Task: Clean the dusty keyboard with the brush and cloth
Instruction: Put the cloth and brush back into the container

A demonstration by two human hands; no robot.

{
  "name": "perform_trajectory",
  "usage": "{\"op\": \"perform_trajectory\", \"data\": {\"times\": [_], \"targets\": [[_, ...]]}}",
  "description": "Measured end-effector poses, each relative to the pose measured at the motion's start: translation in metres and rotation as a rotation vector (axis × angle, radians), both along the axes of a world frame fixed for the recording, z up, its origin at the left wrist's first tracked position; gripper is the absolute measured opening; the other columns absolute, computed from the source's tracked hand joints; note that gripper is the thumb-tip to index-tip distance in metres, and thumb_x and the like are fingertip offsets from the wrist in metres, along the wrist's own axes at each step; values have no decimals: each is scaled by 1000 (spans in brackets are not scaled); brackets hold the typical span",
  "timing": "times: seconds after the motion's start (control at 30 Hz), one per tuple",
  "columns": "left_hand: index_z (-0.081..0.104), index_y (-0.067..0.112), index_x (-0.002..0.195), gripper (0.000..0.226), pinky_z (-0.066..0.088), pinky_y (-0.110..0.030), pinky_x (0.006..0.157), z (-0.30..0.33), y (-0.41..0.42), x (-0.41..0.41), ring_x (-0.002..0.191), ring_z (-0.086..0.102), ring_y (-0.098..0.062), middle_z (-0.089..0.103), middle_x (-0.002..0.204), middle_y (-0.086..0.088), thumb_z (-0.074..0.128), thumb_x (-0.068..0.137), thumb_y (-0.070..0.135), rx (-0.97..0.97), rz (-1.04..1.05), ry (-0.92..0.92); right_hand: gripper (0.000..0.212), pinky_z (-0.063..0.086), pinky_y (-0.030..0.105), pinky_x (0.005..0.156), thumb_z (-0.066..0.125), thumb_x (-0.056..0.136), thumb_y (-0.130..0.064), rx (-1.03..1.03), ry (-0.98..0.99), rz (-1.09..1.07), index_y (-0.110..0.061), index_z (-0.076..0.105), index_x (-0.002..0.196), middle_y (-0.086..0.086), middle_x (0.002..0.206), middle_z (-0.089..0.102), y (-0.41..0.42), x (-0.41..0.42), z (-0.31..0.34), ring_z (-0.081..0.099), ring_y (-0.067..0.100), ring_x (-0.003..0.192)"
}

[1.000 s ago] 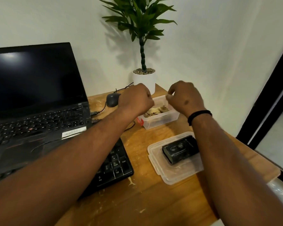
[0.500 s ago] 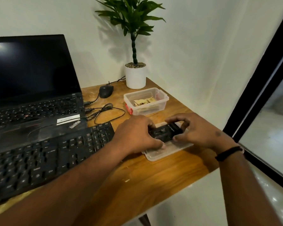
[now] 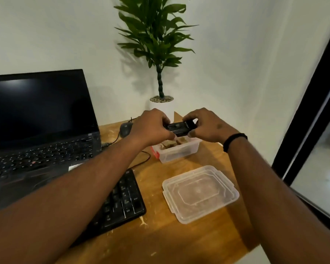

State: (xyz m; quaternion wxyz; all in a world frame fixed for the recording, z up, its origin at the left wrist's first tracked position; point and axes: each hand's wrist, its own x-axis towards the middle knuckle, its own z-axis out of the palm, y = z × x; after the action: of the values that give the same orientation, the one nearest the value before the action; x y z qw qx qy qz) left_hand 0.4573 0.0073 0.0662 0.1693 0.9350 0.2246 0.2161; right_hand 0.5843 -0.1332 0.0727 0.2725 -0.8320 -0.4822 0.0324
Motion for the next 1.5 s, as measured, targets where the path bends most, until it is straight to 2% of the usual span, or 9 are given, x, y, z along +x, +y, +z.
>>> {"op": "perform_trajectory", "data": {"times": [0.17, 0.33, 0.67, 1.0, 1.17, 1.23, 1.3, 1.4, 1.5], "targets": [[79, 24, 99, 37, 57, -34, 72, -20, 27, 24, 81, 66, -14, 75, 92, 4, 86, 68, 42, 96, 3, 151, 38, 51, 36, 93, 69, 81, -6, -153, 5, -50, -14, 70, 118, 11, 120, 67, 37, 18, -20, 59, 27, 108], [79, 27, 97, 36, 50, -29, 70, -33, 34, 29, 85, 64, -14, 74, 92, 8, 85, 67, 47, 208, -18, 194, 34, 40, 48, 108, 67, 86, -17, -240, -85, -123, -27, 70, 118, 3, 123, 66, 47, 21, -36, 57, 28, 116], [79, 29, 94, 42, 48, -28, 70, -38, 35, 28, 86, 65, -9, 74, 89, 11, 86, 65, 59, 112, -26, 137, 36, 54, 43, 94, 79, 75, -23, -200, 21, -59, -22, 77, 111, 1, 116, 71, 41, 24, -36, 62, 23, 103], [77, 29, 102, 45, 45, -25, 68, -35, 29, 20, 89, 63, -7, 72, 98, 12, 87, 65, 53, 37, -61, 84, 40, 47, 49, 103, 79, 79, -21, -124, -39, -55, -20, 70, 118, 3, 121, 67, 37, 11, -36, 59, 24, 110], [78, 25, 92, 25, 48, -26, 63, -27, 22, 9, 77, 63, -5, 70, 82, 13, 85, 73, 40, -99, -9, -52, 37, 52, 35, 88, 77, 79, -25, 40, -91, -82, -19, 71, 115, 1, 114, 67, 34, 11, -31, 60, 19, 99], [76, 24, 78, 11, 44, -25, 60, -20, 10, -6, 70, 62, -5, 68, 74, 14, 83, 77, 32, -156, 38, -143, 29, 48, 29, 81, 72, 81, -29, 165, -125, -138, -19, 73, 109, -1, 103, 67, 26, 12, -24, 59, 17, 94], [74, 18, 70, 15, 46, -26, 57, -15, -8, -31, 63, 63, -5, 68, 67, 8, 82, 79, 28, -236, 51, -205, 20, 48, 28, 81, 68, 82, -34, 342, -138, -260, -21, 74, 96, -4, 90, 67, 11, 12, -14, 63, 18, 91], [73, 13, 69, 21, 43, -23, 48, -16, -43, -76, 45, 57, 2, 67, 57, 5, 81, 83, 27, -337, 59, -84, 22, 49, 28, 73, 66, 83, -29, 487, -77, -452, -8, 70, 76, 5, 78, 70, -25, 3, -10, 65, 24, 78], [70, 10, 76, 21, 44, -20, 43, -25, -72, -107, 38, 55, -1, 66, 50, 5, 78, 87, 26, -498, 92, 156, 26, 45, 28, 66, 67, 86, -23, 292, 21, -505, -4, 67, 68, 13, 73, 69, -64, -20, -32, 64, 30, 74]]}}
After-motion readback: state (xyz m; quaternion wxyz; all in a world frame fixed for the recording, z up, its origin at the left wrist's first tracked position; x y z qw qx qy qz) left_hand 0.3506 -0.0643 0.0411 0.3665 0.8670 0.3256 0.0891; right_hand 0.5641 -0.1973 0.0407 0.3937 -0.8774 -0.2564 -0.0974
